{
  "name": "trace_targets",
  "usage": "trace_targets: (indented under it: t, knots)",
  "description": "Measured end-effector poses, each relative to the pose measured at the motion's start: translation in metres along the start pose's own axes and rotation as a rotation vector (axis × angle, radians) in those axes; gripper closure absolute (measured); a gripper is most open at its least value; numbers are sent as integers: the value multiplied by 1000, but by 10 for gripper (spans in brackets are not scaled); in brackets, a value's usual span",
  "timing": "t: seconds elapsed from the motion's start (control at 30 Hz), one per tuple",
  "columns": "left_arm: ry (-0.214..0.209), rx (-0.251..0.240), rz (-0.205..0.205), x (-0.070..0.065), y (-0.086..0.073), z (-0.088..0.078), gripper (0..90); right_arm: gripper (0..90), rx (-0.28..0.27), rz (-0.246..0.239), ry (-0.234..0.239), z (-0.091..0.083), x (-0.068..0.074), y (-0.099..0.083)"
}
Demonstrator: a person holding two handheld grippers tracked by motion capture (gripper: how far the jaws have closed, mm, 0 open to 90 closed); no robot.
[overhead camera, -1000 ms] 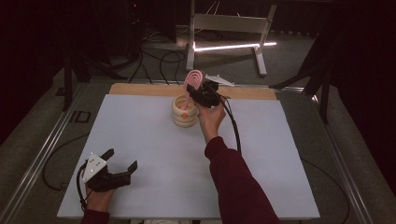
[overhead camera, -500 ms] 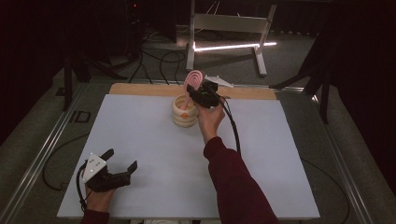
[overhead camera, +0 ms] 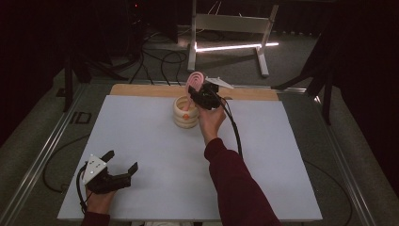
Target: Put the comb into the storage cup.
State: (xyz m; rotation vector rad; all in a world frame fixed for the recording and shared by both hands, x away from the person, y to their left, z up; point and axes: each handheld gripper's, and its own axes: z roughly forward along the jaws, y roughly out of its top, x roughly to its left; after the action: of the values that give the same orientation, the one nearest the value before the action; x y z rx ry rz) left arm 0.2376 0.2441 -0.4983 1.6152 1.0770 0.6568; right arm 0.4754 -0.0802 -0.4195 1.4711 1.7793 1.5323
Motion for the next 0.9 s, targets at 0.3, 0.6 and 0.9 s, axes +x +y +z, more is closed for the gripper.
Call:
trace_targets:
  t: [0.3,0.6,0.9]
  knots:
    - [0,0,-2,1,0,0,7,636,8,-4,-2,3,2,-4]
    - [1,0,-2,1,0,0,7,636,11,6,-3,6,2,-9]
    - [1,-2,-4,1,0,0,7,635,20,14,-2,8,0,-15]
